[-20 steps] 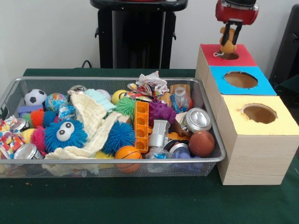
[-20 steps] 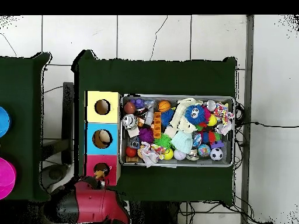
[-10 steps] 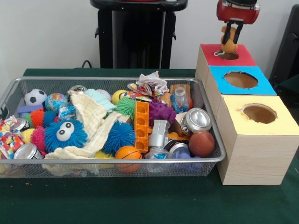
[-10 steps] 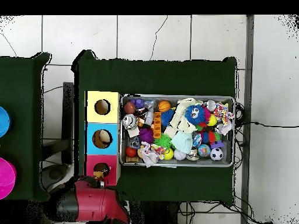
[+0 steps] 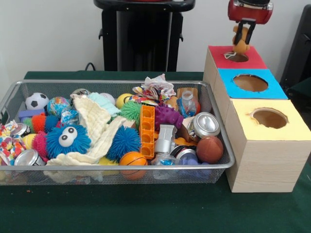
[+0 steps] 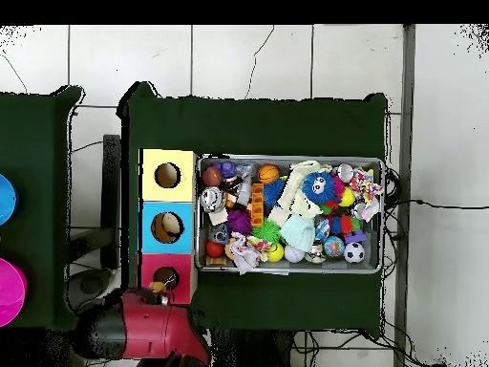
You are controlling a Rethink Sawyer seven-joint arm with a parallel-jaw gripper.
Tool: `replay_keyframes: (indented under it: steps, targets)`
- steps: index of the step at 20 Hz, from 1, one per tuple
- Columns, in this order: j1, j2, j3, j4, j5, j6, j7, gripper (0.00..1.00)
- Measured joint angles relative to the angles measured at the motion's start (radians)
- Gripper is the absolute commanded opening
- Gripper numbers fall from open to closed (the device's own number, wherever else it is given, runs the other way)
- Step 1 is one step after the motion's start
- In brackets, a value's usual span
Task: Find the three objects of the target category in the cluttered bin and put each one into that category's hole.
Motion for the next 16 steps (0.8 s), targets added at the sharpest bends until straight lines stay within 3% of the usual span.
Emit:
replay_keyframes:
  steps: [16]
  targets:
    - [-0.007, 0.0, 0.068, -0.02, 0.009, 0.105, 0.0, 0.0]
